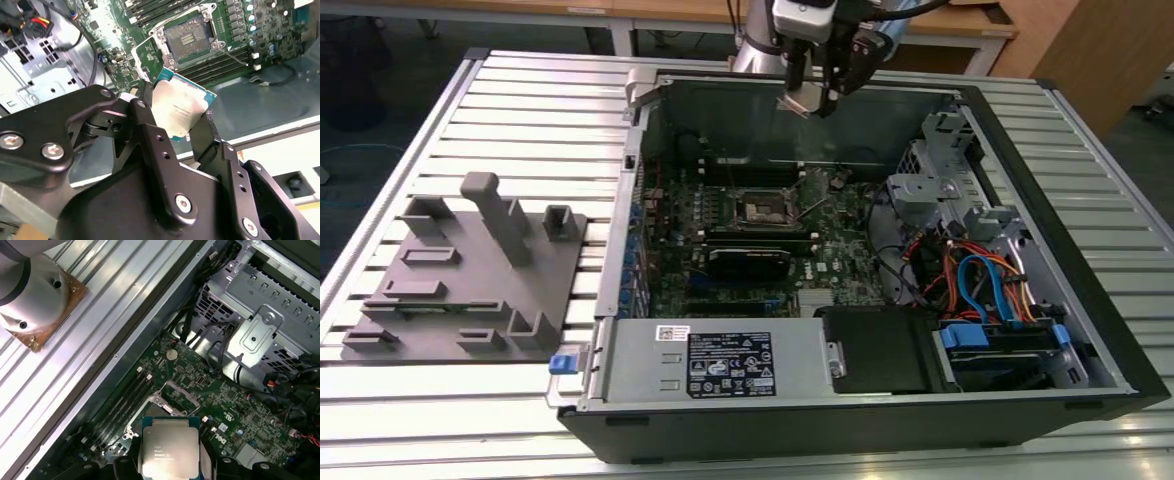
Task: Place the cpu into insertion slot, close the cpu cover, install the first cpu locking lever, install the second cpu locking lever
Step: 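Place the cpu into insertion slot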
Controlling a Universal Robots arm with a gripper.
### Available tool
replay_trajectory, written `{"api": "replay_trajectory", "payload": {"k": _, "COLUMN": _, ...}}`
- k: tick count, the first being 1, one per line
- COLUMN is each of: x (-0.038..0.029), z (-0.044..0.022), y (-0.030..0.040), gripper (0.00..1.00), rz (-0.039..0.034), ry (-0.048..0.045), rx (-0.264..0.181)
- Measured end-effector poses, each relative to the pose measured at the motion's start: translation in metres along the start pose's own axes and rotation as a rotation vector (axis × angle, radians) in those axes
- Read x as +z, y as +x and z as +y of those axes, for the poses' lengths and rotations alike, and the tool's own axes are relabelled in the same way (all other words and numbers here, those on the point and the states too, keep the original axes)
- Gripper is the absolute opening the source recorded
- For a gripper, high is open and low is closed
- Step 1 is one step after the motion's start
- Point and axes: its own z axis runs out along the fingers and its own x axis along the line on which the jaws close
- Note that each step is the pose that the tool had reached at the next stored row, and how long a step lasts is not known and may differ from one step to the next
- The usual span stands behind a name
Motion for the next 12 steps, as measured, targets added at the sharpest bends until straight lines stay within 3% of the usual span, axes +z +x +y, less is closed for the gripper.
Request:
{"api": "replay_trajectory", "payload": {"k": 5, "x": 0.0000, "z": -0.0036, "y": 0.0027, "gripper": 0.54, "rz": -0.0040, "ry": -0.0012, "rx": 0.045}}
{"api": "replay_trajectory", "payload": {"k": 12, "x": 0.0006, "z": -0.0043, "y": 0.0033, "gripper": 0.54, "rz": -0.0135, "ry": -0.0031, "rx": 0.150}}
